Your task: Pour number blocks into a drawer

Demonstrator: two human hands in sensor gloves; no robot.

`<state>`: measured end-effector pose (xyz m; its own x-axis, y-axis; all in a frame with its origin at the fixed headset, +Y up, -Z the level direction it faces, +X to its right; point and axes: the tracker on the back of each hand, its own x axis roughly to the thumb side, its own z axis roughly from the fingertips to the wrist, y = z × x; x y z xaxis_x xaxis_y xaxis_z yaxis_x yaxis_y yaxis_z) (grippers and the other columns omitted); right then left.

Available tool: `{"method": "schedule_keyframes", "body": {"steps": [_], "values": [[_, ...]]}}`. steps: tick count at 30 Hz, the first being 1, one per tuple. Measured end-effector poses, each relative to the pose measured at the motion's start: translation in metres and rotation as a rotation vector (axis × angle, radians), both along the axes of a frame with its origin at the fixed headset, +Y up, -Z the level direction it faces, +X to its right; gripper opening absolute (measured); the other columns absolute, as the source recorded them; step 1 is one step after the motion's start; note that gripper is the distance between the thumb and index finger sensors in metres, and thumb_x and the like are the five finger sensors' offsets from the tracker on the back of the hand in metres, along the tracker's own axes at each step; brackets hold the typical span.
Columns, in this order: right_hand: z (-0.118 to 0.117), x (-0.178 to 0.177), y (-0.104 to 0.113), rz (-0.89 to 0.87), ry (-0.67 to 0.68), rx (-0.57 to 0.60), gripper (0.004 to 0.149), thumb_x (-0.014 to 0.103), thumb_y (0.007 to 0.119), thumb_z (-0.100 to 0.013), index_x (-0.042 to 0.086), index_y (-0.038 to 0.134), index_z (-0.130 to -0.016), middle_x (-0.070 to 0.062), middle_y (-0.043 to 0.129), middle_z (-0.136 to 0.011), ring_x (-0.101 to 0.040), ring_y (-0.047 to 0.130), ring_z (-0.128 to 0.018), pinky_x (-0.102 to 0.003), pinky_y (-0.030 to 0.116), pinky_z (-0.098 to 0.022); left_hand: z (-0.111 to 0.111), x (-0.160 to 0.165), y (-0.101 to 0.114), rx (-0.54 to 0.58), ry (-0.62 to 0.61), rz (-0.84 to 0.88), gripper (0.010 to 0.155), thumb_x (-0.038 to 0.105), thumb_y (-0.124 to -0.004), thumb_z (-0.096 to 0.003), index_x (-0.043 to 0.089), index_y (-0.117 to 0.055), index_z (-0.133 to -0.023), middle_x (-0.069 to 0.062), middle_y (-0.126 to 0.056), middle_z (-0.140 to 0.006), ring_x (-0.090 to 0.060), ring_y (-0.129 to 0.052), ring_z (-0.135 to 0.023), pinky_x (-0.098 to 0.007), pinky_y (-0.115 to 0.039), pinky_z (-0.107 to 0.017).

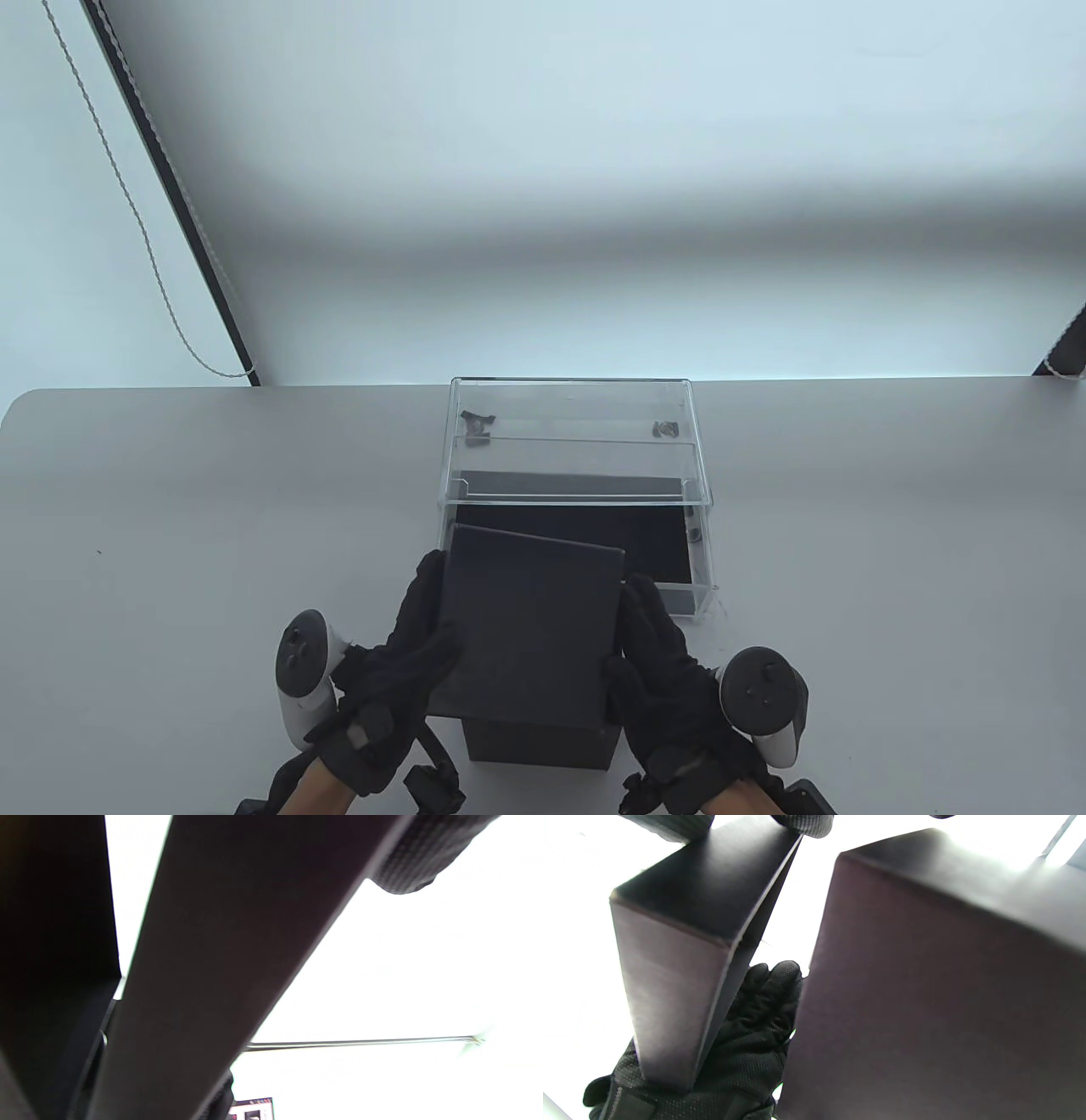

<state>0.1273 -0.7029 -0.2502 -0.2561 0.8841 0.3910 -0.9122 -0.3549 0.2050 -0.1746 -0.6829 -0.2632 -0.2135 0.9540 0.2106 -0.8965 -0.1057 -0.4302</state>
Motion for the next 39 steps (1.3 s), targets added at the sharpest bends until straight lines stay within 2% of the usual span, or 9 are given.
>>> {"method": "schedule_keyframes", "body": {"steps": [5,7,14,18,21,24,27,38,39], "values": [[0.003,-0.004,0.005,0.021,0.010,0.021,0.079,0.062,0.059,-0.042,0.020,0.036,-0.105,-0.026,0.019,-0.108,-0.058,0.028,-0.095,-0.075,0.026,-0.065,0.003,0.002,0.010,0.028,-0.076,0.094,0.091,0.060,-0.072,-0.0491,0.023,-0.012,-0.107,-0.013,-0.023,-0.121,-0.042,-0.025,-0.110,-0.070,-0.026,-0.074],[0.003,-0.005,0.005,0.032,0.013,0.023,0.079,0.062,0.059,-0.042,0.020,0.036,-0.105,-0.026,0.019,-0.108,-0.058,0.028,-0.095,-0.075,0.026,-0.065,0.004,0.005,0.011,0.013,-0.116,0.156,0.090,0.057,-0.074,-0.0491,0.024,-0.013,-0.107,-0.014,-0.030,-0.121,-0.043,-0.038,-0.110,-0.070,-0.034,-0.074],[0.003,-0.007,0.005,0.033,0.020,0.014,0.078,0.061,0.059,-0.042,0.022,0.036,-0.105,-0.026,0.019,-0.108,-0.057,0.028,-0.095,-0.075,0.026,-0.065,0.007,0.017,0.010,-0.040,-0.260,0.348,0.085,0.048,-0.078,-0.0495,0.026,-0.021,-0.108,-0.010,-0.046,-0.119,-0.039,-0.056,-0.108,-0.068,-0.047,-0.074],[0.003,-0.007,0.004,0.030,0.024,0.018,0.077,0.061,0.060,-0.042,0.023,0.036,-0.105,-0.026,0.019,-0.108,-0.058,0.028,-0.095,-0.076,0.026,-0.065,0.007,0.016,0.013,-0.019,-0.264,0.361,0.083,0.046,-0.080,-0.0490,0.024,-0.025,-0.107,-0.006,-0.057,-0.116,-0.034,-0.070,-0.103,-0.065,-0.054,-0.074],[0.003,-0.008,0.004,0.025,0.027,0.019,0.077,0.061,0.060,-0.042,0.025,0.037,-0.105,-0.026,0.020,-0.108,-0.057,0.029,-0.095,-0.075,0.026,-0.065,0.008,0.015,0.015,-0.004,-0.262,0.363,0.082,0.045,-0.081,-0.0487,0.025,-0.027,-0.107,-0.006,-0.059,-0.115,-0.034,-0.072,-0.102,-0.065,-0.056,-0.074],[0.003,-0.008,0.005,0.037,0.026,0.026,0.077,0.062,0.060,-0.042,0.026,0.038,-0.106,-0.026,0.020,-0.108,-0.058,0.029,-0.095,-0.075,0.027,-0.065,0.006,0.010,0.018,0.013,-0.242,0.352,0.082,0.045,-0.080,-0.0490,0.024,-0.027,-0.108,-0.006,-0.059,-0.114,-0.034,-0.073,-0.101,-0.064,-0.056,-0.073],[0.003,-0.006,0.004,0.062,0.018,0.029,0.080,0.063,0.059,-0.041,0.022,0.036,-0.106,-0.027,0.020,-0.108,-0.058,0.030,-0.095,-0.075,0.027,-0.065,0.004,0.000,0.020,0.029,-0.191,0.344,0.081,0.044,-0.081,-0.0490,0.024,-0.028,-0.108,-0.006,-0.060,-0.114,-0.035,-0.073,-0.101,-0.064,-0.057,-0.073],[-0.002,0.000,-0.002,0.057,-0.008,-0.008,0.080,0.063,0.060,-0.042,0.019,0.039,-0.105,-0.027,0.023,-0.108,-0.058,0.033,-0.094,-0.076,0.028,-0.065,-0.007,-0.063,0.032,0.124,0.119,0.276,0.080,0.043,-0.082,-0.0476,0.025,-0.031,-0.108,-0.006,-0.061,-0.114,-0.035,-0.073,-0.100,-0.065,-0.056,-0.073],[-0.002,0.001,-0.002,0.059,-0.009,-0.008,0.080,0.063,0.060,-0.042,0.019,0.040,-0.105,-0.027,0.023,-0.108,-0.058,0.033,-0.094,-0.076,0.028,-0.065,-0.008,-0.070,0.031,0.140,0.149,0.255,0.083,0.019,-0.090,-0.0486,0.025,-0.032,-0.108,-0.006,-0.061,-0.114,-0.035,-0.073,-0.100,-0.064,-0.057,-0.073]]}}
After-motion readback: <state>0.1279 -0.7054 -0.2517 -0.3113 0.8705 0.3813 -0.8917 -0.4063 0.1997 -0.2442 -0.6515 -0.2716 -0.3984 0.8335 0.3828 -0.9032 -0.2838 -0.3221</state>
